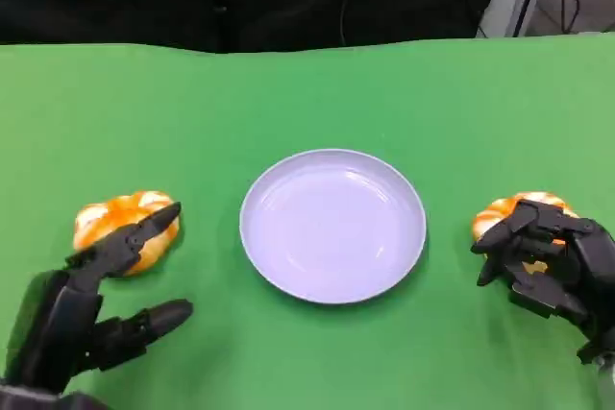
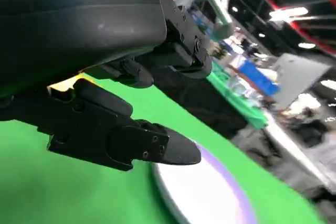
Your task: Grasp the bread from the table and place it into the plate.
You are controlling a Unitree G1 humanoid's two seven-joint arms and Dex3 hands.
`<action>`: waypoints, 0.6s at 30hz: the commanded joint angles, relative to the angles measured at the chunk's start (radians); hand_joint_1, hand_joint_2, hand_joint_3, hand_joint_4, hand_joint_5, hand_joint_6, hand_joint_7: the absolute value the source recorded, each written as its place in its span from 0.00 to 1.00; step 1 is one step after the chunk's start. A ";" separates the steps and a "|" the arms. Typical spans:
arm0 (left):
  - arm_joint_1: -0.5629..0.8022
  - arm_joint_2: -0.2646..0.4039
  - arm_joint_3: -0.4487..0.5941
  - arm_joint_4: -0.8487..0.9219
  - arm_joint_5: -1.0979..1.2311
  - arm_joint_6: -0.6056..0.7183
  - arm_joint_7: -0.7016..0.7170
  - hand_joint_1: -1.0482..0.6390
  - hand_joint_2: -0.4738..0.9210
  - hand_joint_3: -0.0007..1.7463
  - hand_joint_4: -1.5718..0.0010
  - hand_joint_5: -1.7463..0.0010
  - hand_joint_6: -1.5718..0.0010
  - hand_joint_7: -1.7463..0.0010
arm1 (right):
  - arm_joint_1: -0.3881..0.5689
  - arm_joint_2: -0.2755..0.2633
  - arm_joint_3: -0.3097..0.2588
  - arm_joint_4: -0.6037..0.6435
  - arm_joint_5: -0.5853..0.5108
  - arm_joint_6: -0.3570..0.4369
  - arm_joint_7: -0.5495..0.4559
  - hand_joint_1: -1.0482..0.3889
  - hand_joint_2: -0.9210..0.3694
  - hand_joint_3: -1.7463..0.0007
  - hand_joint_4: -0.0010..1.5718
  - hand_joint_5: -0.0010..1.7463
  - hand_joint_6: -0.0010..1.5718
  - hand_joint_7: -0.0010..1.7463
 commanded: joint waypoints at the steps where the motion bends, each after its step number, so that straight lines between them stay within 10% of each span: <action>1: 0.010 0.049 -0.038 -0.065 0.183 0.134 0.220 0.22 1.00 0.12 0.67 1.00 0.72 1.00 | -0.007 -0.004 0.000 -0.005 -0.003 -0.004 -0.014 0.78 0.08 0.58 0.54 0.82 0.56 0.59; 18: -0.058 0.152 -0.235 -0.019 0.279 0.388 0.489 0.19 1.00 0.14 0.73 1.00 0.64 0.97 | -0.004 -0.009 0.005 -0.009 -0.011 -0.009 -0.025 0.77 0.08 0.59 0.52 0.83 0.55 0.60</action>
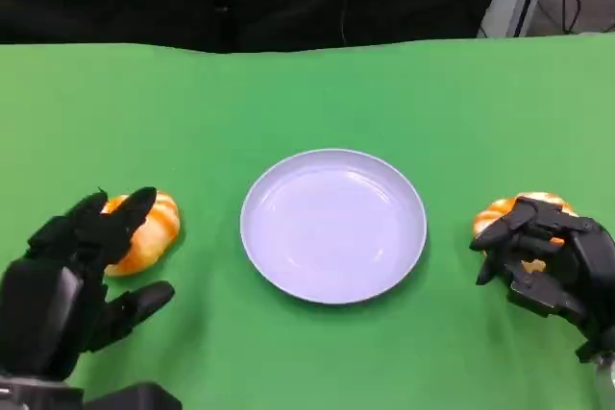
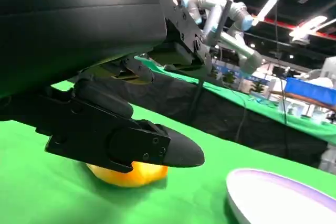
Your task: Grasp the bread from the table and place it into the plate.
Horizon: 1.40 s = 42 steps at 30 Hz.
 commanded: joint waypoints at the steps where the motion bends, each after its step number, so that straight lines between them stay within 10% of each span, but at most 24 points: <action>1: -0.040 0.040 -0.027 0.045 -0.029 0.028 0.012 0.19 1.00 0.14 0.73 1.00 0.64 0.97 | -0.005 -0.010 0.000 -0.001 -0.008 -0.010 -0.019 0.77 0.08 0.59 0.52 0.83 0.55 0.60; 42: -0.319 0.082 -0.188 0.407 -0.236 0.081 -0.277 0.12 1.00 0.14 0.76 1.00 0.68 1.00 | -0.004 -0.007 -0.006 -0.001 -0.009 -0.010 -0.018 0.78 0.10 0.57 0.53 0.83 0.55 0.60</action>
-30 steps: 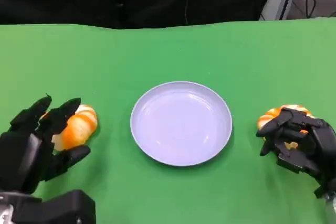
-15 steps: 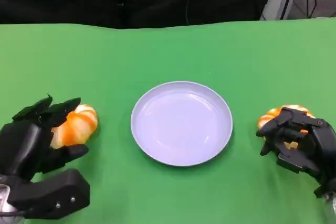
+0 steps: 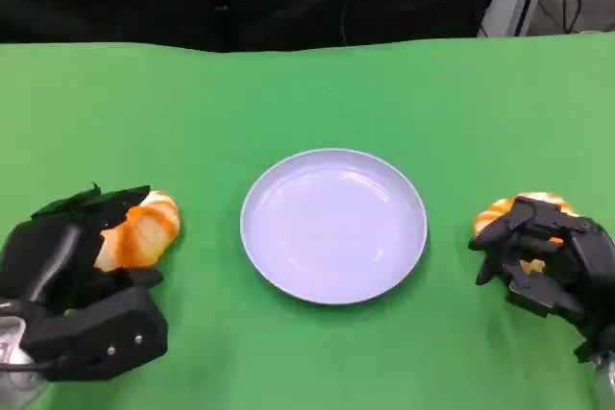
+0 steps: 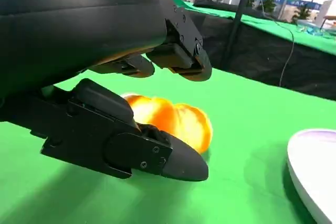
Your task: Grasp the bread from the table and place it into the plate.
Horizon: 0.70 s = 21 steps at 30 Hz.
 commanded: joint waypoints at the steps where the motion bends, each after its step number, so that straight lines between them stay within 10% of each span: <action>1: -0.027 0.005 -0.016 0.027 -0.012 0.018 -0.020 0.12 1.00 0.16 0.76 1.00 0.67 1.00 | -0.005 -0.009 -0.004 -0.002 0.005 -0.006 -0.008 0.77 0.10 0.57 0.53 0.83 0.55 0.60; 21: -0.085 -0.006 -0.065 0.067 -0.027 0.096 -0.087 0.11 1.00 0.19 0.79 1.00 0.69 1.00 | -0.008 -0.006 -0.004 -0.001 0.008 -0.007 -0.009 0.77 0.09 0.58 0.53 0.83 0.55 0.60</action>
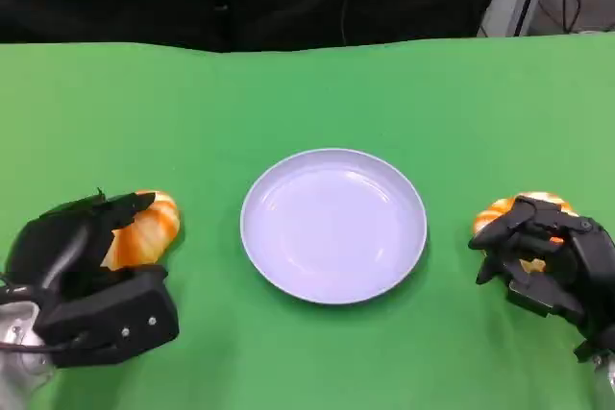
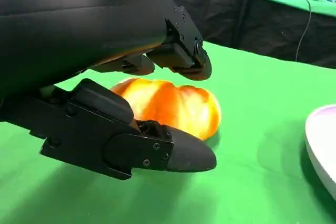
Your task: Grasp the bread from the table and place it into the plate.
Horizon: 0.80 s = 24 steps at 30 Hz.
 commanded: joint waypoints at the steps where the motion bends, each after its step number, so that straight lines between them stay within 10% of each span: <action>1: -0.022 0.005 -0.007 0.020 -0.012 0.004 -0.012 0.11 1.00 0.19 0.79 1.00 0.69 1.00 | -0.008 -0.006 -0.005 -0.001 0.010 -0.005 0.002 0.77 0.09 0.58 0.53 0.83 0.55 0.60; 24: -0.100 -0.031 -0.032 0.179 -0.030 0.030 -0.027 0.11 1.00 0.20 0.77 1.00 0.67 1.00 | 0.000 -0.009 -0.007 -0.007 0.011 0.004 0.003 0.77 0.06 0.62 0.53 0.82 0.56 0.58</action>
